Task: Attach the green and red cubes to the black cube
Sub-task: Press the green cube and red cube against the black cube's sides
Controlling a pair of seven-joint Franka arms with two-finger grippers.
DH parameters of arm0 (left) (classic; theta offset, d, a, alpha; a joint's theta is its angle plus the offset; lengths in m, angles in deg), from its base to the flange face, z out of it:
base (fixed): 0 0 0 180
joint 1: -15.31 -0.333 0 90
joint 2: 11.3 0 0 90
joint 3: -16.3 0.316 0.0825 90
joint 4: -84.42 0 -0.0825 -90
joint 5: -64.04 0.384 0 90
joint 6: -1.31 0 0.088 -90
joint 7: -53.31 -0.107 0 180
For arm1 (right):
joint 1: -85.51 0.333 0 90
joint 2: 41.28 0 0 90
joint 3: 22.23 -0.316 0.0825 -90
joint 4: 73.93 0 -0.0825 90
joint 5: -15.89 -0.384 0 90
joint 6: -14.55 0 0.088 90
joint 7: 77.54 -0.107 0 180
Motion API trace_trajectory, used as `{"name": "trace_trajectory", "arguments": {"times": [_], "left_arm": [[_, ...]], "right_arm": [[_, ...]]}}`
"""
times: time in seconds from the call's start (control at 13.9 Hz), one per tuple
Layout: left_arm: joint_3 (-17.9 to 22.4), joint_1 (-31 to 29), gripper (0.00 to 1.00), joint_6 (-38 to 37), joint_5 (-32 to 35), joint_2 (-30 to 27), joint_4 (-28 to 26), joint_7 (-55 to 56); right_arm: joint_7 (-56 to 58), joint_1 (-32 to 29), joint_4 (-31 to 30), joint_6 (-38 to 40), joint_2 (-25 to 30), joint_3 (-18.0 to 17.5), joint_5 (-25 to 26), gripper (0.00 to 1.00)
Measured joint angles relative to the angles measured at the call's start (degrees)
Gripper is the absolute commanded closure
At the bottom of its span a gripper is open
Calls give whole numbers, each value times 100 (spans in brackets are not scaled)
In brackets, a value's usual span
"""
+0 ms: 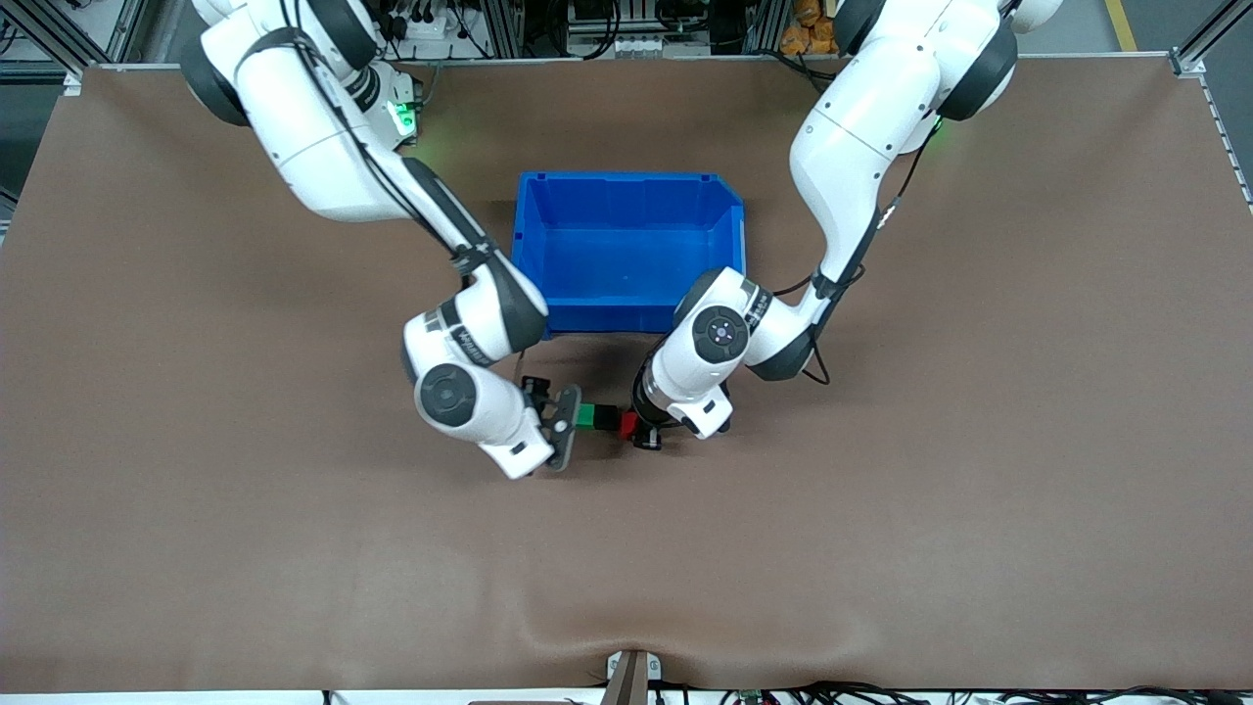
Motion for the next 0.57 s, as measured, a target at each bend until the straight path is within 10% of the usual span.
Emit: {"name": "trace_trajectory", "arguments": {"times": [0.36,0.57], "left_arm": [[81,84,100,-2,0,0,13,0],[89,90,22,-6,11,0,16,-1]], "right_arm": [[-876,-401,49,56,305,-6,-49,0],[-1060,-616,64,79,539,19,-49,0]]}}
